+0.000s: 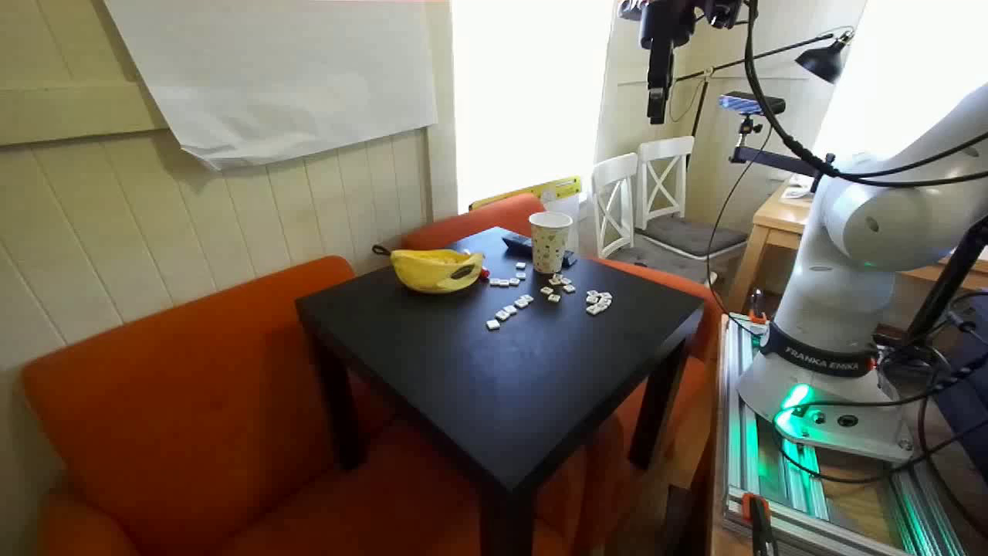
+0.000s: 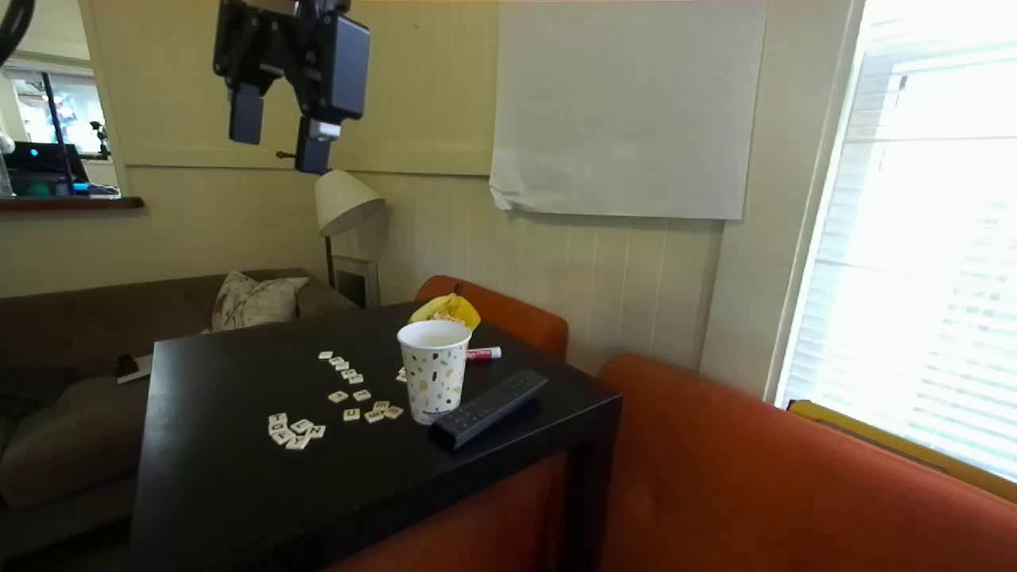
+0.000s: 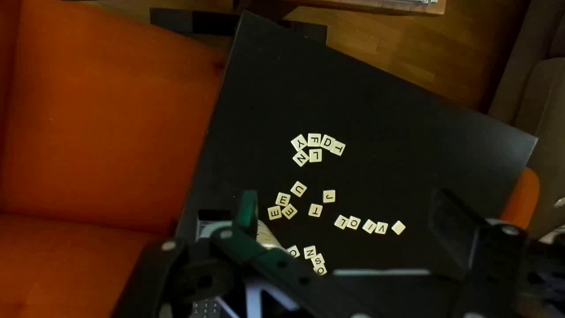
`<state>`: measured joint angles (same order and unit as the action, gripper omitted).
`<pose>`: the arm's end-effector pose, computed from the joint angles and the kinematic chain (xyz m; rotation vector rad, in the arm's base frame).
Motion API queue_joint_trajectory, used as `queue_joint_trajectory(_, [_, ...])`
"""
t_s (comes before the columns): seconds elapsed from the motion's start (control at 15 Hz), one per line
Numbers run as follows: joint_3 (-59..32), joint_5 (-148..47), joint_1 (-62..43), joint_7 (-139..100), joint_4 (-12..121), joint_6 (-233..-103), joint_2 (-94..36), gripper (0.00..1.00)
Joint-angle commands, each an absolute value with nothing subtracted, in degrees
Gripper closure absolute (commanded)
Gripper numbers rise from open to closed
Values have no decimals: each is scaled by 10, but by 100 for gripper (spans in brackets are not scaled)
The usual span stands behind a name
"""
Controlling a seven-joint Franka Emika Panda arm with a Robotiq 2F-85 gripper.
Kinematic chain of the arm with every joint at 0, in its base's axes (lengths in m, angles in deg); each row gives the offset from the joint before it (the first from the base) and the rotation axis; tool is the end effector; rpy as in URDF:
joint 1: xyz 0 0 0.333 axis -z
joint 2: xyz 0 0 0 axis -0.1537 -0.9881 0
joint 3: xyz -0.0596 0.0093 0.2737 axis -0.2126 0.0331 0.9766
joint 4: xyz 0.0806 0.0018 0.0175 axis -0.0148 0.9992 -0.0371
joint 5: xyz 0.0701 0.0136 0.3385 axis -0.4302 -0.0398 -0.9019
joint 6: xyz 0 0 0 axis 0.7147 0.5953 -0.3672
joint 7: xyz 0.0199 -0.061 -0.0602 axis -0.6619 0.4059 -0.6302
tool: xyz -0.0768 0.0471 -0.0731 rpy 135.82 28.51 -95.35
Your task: Push some of the letter blocks forward
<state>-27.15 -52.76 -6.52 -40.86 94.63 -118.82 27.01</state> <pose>0.2805 -0.1198 0.5301 -2.9234 -0.0522 0.1361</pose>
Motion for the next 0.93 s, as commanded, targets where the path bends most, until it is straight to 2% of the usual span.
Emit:
queue_joint_trajectory(0.0, [-262,-533,-52,-416,945,-1187,267,0])
queue_joint_trajectory(0.67, [-262,-533,-52,-416,945,-1187,267,0])
queue_joint_trajectory(0.87, [-247,-558,-55,-394,999,-1231,286,0])
